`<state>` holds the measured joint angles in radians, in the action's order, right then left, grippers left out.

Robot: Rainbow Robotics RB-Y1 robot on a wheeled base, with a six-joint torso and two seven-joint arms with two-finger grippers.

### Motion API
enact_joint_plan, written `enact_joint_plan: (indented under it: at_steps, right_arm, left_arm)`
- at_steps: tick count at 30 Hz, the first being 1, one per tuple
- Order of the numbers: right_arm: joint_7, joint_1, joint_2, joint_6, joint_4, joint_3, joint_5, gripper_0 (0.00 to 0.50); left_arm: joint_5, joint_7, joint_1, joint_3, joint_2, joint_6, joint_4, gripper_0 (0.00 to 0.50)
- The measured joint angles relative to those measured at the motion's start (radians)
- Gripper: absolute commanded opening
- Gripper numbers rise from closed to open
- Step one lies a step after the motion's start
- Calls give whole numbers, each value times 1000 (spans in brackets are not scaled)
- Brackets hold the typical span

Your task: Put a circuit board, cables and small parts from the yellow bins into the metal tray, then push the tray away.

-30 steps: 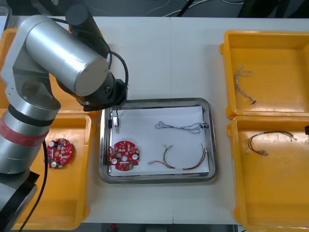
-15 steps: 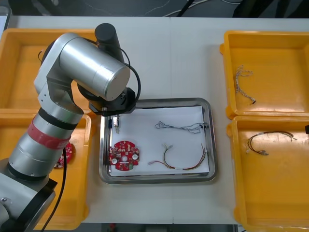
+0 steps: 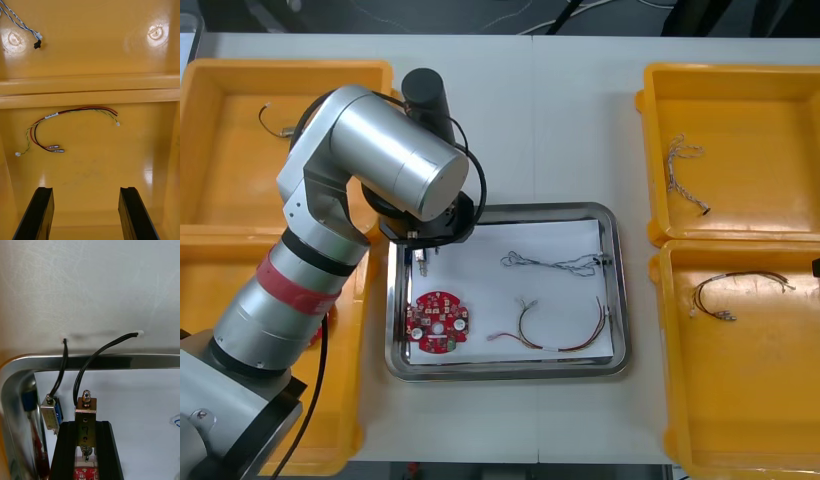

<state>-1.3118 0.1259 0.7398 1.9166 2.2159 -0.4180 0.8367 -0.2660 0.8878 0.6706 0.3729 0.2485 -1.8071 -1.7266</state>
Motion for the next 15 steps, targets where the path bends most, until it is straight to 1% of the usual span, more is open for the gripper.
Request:
enact_joint_plan:
  at_steps: [6,15]
  right_arm:
    - [0,0,0,0,0,0,0,500]
    - [0,0,0,0,0,0,0,500]
  left_arm:
    - [3,0,-24,26,-5,47,1,0]
    - [23,1,-63,39,-6,51,1,0]
